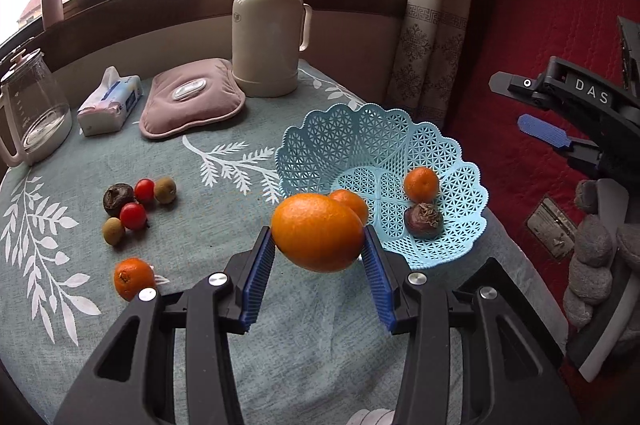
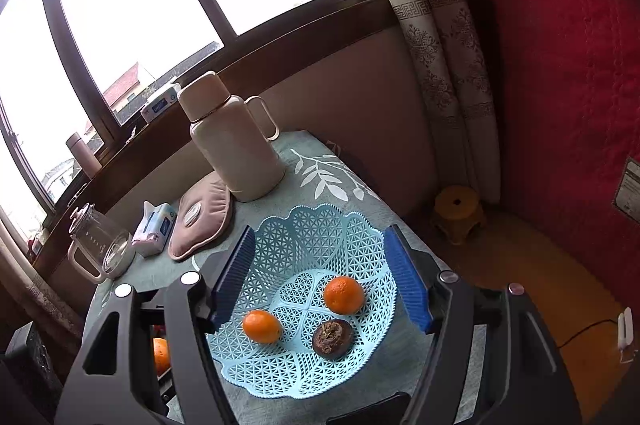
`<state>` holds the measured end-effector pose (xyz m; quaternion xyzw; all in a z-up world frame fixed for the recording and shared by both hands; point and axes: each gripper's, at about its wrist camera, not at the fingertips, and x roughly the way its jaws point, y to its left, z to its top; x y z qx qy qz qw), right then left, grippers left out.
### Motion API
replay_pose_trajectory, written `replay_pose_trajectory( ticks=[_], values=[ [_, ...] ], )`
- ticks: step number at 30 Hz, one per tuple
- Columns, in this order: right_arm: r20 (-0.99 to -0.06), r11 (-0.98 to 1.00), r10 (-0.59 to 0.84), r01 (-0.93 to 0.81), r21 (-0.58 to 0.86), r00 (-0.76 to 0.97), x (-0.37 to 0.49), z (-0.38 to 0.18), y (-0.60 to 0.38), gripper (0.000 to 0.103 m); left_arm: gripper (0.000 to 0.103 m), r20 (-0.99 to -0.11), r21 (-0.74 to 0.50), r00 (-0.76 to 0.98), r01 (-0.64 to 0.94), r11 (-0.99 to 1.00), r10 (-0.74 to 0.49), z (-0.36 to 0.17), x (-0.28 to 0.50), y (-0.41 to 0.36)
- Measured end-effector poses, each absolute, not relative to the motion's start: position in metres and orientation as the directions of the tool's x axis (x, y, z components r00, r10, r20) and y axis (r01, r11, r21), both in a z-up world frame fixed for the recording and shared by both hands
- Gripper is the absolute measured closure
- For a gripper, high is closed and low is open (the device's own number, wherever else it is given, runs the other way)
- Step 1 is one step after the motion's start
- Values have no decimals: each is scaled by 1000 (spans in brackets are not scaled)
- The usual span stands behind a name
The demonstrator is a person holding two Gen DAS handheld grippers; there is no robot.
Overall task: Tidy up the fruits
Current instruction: 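Carry the orange to the blue basket and open the left gripper, then withdraw both grippers from the basket toward the remaining loose fruit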
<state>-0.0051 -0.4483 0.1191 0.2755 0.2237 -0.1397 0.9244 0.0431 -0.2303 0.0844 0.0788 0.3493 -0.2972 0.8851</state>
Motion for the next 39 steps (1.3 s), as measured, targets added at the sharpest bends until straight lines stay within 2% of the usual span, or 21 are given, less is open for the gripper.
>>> replay_pose_trajectory(
  ticks=[12, 13, 16, 17, 25, 30, 32, 39],
  values=[
    [-497, 803, -133, 387, 453, 857, -4, 116, -450, 34, 58, -695, -137, 486, 634, 761, -530, 65, 54, -267],
    [-498, 802, -133, 388, 453, 857, -4, 116, -450, 34, 56, -695, -135, 486, 636, 760, -530, 64, 54, -267],
    [-498, 801, -133, 389, 455, 857, -4, 117, -450, 34, 38, -681, -129, 507, 627, 768, -528, 66, 53, -264],
    [-497, 801, -133, 388, 455, 858, -4, 117, -450, 34, 37, -677, -133, 510, 625, 770, -531, 68, 53, -262],
    [-491, 806, -126, 378, 456, 862, -5, 118, -445, 34, 37, -664, -123, 547, 592, 797, -509, 76, 54, -247],
    [-481, 802, -127, 375, 464, 867, -9, 121, -446, 34, 27, -656, -114, 579, 558, 822, -484, 82, 55, -236],
    [-473, 798, -131, 376, 471, 871, -10, 121, -446, 27, 24, -656, -111, 589, 543, 833, -472, 84, 56, -231],
    [-471, 800, -125, 369, 472, 873, -10, 123, -443, 25, 22, -644, -112, 623, 498, 860, -444, 90, 57, -210]
  ],
)
